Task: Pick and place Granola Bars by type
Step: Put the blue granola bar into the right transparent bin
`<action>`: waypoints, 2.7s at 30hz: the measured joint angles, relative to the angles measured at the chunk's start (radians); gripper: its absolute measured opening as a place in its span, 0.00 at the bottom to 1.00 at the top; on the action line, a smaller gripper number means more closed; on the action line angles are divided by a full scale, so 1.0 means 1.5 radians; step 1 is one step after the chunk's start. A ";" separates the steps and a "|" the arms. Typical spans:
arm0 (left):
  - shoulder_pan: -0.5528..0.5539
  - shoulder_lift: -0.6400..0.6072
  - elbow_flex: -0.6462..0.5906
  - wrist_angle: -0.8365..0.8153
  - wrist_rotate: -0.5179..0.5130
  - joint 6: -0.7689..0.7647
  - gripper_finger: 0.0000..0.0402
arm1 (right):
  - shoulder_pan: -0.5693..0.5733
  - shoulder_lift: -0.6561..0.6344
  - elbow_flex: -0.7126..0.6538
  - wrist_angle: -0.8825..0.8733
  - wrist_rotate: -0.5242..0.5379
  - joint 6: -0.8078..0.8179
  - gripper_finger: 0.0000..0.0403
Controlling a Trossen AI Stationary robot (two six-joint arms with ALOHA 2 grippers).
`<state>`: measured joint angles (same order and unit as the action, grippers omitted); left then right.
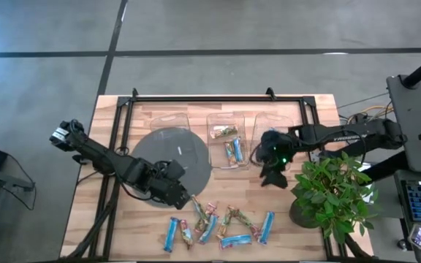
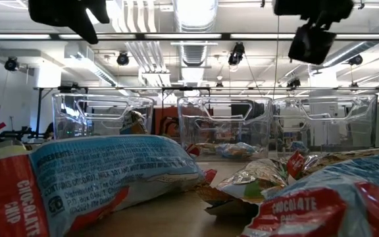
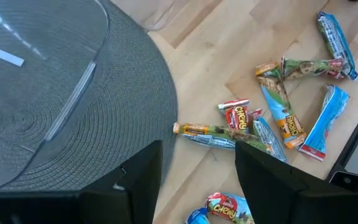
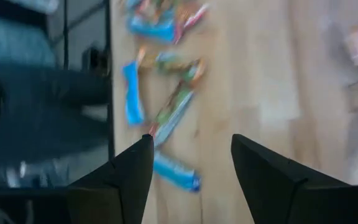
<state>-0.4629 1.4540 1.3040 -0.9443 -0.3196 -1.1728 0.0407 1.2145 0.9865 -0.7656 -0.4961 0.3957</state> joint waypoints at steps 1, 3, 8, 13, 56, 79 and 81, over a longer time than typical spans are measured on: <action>0.000 0.000 0.000 0.001 -0.002 0.002 0.46 | 0.017 0.000 -0.002 -0.001 0.000 -0.017 0.51; 0.000 0.000 -0.002 0.000 -0.006 0.009 0.46 | 0.049 0.004 -0.007 0.003 0.003 -0.073 0.51; 0.000 0.000 -0.007 0.001 -0.017 0.016 0.46 | 0.092 0.029 -0.016 0.023 0.031 -0.148 0.51; 0.000 0.000 -0.034 0.002 -0.013 0.000 0.46 | 0.093 0.061 -0.017 0.024 0.000 -0.203 0.51; -0.031 0.001 -0.110 0.081 0.043 -0.005 0.46 | 0.402 0.324 -0.009 0.114 0.261 -0.273 0.51; -0.031 0.001 -0.110 0.119 0.038 -0.058 0.46 | 0.402 0.301 -0.013 0.069 0.245 -0.324 0.16; -0.031 0.001 -0.110 0.122 0.033 -0.058 0.46 | 0.401 0.277 -0.003 0.056 0.269 -0.328 0.15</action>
<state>-0.5095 1.4559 1.1397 -0.7620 -0.2701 -1.2598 0.6426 1.6293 0.9819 -0.6813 -0.0930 -0.0959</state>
